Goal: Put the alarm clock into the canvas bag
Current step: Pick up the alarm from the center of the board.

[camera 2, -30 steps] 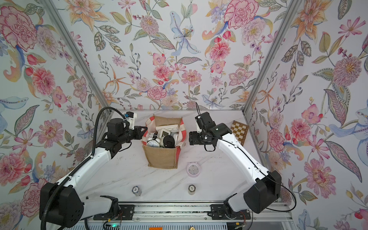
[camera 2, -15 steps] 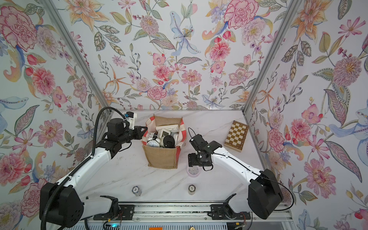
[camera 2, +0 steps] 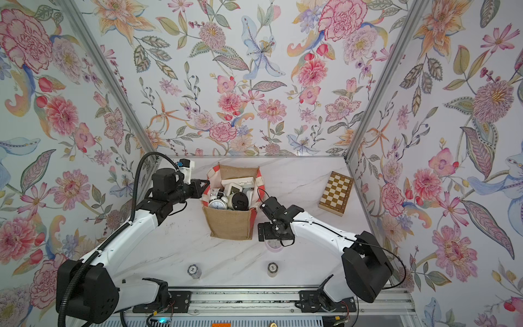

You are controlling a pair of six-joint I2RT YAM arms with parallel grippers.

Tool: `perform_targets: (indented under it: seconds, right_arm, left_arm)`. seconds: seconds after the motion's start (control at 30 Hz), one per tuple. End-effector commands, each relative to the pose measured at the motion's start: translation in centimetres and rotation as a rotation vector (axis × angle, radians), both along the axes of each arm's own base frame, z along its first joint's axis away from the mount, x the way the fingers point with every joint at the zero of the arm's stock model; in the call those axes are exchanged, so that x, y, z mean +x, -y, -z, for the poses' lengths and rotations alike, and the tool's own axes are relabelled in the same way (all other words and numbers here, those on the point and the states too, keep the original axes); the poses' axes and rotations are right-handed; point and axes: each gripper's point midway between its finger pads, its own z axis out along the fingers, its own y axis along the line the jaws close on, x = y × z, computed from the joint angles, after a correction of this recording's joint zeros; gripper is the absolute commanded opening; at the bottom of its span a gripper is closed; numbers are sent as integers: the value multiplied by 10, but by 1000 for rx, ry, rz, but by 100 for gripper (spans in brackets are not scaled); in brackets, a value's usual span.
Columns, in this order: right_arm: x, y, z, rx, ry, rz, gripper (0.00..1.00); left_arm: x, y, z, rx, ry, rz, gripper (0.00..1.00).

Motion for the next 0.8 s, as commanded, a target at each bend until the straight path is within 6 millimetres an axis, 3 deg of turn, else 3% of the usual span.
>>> perform_targets:
  seconds: [0.0,0.4,0.57,0.77]
  right_arm:
    - [-2,9,13,-60,-2,3,99]
    - [-6,13,38,-122,-51,-7,100]
    - [-6,14,38,-122,-52,-4,93]
    - [-2,16,31,-104,-31,4,81]
  left_arm:
    - [-1,6,-35,-28,126,36,0]
    - [1,7,-38,-28,129,40,0]
    - [1,7,-36,-24,123,38,0]
    - [3,4,-33,-6,119,23,15]
